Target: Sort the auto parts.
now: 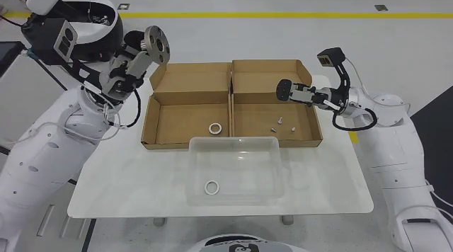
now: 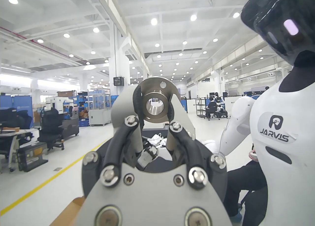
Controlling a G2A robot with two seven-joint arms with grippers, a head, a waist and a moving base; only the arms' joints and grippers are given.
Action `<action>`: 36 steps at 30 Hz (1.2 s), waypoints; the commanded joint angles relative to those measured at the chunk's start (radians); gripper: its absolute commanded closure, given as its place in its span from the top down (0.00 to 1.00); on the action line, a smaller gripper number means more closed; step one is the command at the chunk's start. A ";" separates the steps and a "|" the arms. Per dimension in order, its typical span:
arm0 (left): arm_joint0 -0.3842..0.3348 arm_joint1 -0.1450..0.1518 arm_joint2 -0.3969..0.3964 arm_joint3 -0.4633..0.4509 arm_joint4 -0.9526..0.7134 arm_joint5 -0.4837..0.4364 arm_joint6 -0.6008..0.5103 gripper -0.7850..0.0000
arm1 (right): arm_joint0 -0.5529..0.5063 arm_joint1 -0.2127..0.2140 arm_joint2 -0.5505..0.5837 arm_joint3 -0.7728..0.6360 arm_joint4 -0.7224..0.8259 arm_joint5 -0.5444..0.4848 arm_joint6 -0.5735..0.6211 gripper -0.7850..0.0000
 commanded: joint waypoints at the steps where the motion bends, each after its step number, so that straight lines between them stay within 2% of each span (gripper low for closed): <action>1: 0.010 -0.005 0.000 0.014 0.000 0.001 -0.031 0.00 | 0.000 0.000 0.000 0.000 0.000 0.000 0.000 1.00; 9: 0.038 -0.019 -0.017 0.073 0.013 0.035 -0.165 0.00 | 0.000 0.000 0.000 0.000 0.000 0.000 0.000 1.00; 16: 0.011 -0.016 -0.027 0.142 0.084 0.087 -0.466 0.00 | 0.000 0.000 0.000 0.000 0.000 0.000 0.000 1.00; 24: 0.001 -0.019 -0.007 0.179 0.090 0.111 -0.718 0.00 | 0.000 0.000 0.000 0.000 0.000 0.000 0.000 1.00; 31: -0.017 -0.028 0.008 0.214 0.115 0.127 -0.845 0.00 | 0.000 0.000 0.000 0.000 0.000 0.000 0.000 1.00; 36: -0.080 -0.050 0.051 0.252 0.159 0.112 -0.924 0.00 | 0.000 0.000 0.000 0.000 0.000 0.000 0.000 1.00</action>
